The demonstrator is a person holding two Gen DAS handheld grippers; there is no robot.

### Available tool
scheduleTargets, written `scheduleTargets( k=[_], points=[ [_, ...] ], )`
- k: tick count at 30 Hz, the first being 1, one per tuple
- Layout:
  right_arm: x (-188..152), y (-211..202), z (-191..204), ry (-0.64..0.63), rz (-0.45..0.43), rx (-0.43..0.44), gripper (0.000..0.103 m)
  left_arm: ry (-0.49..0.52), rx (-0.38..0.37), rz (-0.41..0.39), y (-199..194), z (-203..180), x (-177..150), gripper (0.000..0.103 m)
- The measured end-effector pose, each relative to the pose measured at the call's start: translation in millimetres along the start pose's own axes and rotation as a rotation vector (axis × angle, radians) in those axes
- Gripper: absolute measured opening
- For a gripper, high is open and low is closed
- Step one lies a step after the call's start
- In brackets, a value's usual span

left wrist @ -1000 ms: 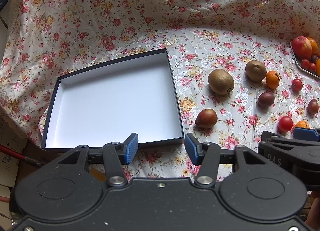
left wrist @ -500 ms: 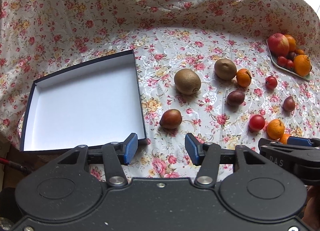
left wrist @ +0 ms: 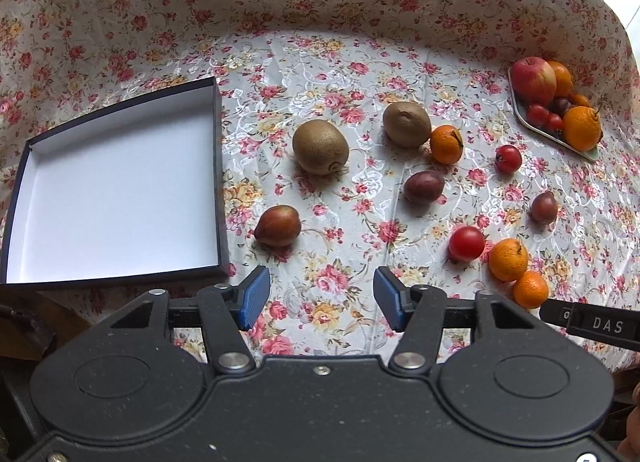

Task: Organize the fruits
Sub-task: 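Move the left tool toward a dark red plum while the right tool approaches a mandarin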

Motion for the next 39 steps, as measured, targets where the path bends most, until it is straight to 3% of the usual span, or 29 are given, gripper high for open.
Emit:
scheduleTargets(
  k=[9,14,19,25,31,39],
  points=[
    [28.1,-8.0,-16.4,0.01,-0.012,-0.012,0.055,0.064,-0.061,-0.005,1.0,-38.7,27.3,0.062],
    [37.2,4.2,-12.1,0.001,0.046,0.022,0.053,0.09,-0.106,0.027,12.1,-56.3,43.1,0.062],
    [40.2,21.7,-14.4,0.026,0.089,0.038,0.052,0.129,-0.1,0.062,31.2,-67.6,47.6,0.062],
    [40.6,42.0,-17.5,0.027,0.105,0.019,0.052,0.07,-0.095,0.113,51.0,-60.9,44.7,0.062],
    [43.8,57.9,-18.2,0.043,0.112,-0.005,0.052,0.058,-0.047,0.105,52.8,-50.1,46.1,0.062],
    [41.6,69.6,-9.0,0.023,0.11,-0.021,0.052,0.022,-0.086,0.133,57.4,-46.7,45.1,0.062]
  ],
)
Point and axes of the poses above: each gripper's, at about its wrist camera, not at the fingertips, and y roughly the way its jaws point, z to its left, x to its top, the point moved 4 cm from there along y, roughly the way its jaws point, and after that the axes turned 9 degrees about y, right-handed, at the moved point
